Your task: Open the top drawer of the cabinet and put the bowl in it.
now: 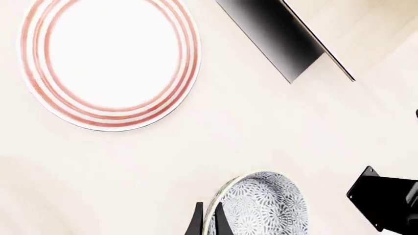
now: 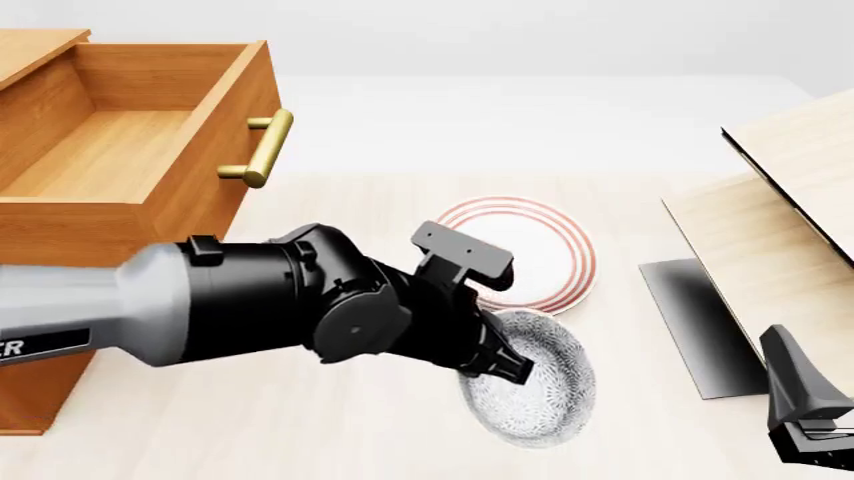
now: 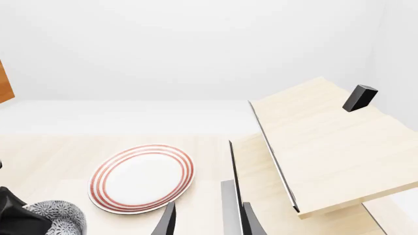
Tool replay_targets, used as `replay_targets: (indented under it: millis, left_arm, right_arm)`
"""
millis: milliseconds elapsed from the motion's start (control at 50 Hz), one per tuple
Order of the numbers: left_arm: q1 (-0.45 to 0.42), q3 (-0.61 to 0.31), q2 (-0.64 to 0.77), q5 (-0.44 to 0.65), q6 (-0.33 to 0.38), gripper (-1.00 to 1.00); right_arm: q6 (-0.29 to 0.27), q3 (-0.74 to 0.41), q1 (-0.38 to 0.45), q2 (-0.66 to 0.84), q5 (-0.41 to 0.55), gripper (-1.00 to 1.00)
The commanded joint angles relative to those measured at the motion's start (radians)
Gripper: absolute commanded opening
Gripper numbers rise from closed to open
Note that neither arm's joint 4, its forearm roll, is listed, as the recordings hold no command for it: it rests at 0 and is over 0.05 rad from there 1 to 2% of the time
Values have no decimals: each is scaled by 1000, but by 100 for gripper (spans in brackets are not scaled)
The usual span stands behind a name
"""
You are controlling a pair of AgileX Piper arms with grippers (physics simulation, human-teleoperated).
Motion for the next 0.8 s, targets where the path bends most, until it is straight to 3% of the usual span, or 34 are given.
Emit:
replay_targets:
  millis: [20,260,800]
  left_arm:
    - [24,-88,-16,82,31,-100]
    - [26,-189,8,153,45,-100]
    - [124,-399,10,313,106,-100]
  right_arm:
    - [-1,0,0,-2,0,100]
    - [-1,0,0,-2,0,100]
    - [-1,0,0,-2,0,100]
